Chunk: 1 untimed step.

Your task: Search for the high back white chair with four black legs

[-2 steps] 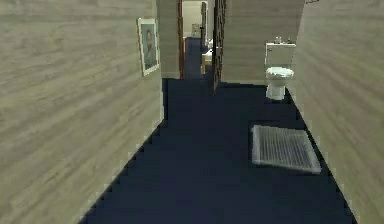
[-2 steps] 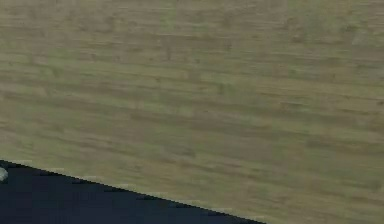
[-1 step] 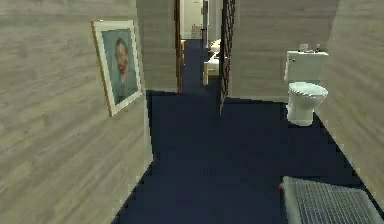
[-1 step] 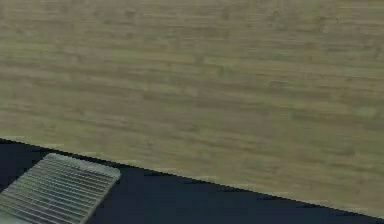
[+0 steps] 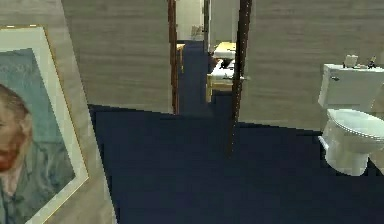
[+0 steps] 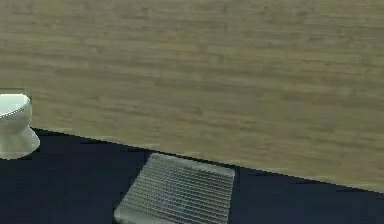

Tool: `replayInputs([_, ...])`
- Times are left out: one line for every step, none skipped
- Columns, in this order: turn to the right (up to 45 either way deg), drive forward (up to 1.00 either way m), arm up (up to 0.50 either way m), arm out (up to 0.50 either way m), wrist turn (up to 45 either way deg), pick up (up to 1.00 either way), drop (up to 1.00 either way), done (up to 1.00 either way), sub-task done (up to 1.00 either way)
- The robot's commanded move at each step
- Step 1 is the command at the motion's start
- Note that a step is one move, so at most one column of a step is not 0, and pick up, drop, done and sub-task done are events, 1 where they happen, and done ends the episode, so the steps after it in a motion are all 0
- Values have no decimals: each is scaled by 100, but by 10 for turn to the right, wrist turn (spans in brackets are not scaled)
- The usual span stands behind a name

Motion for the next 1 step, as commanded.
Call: replayInputs([30,0,0,0,0,0,0,0,0])
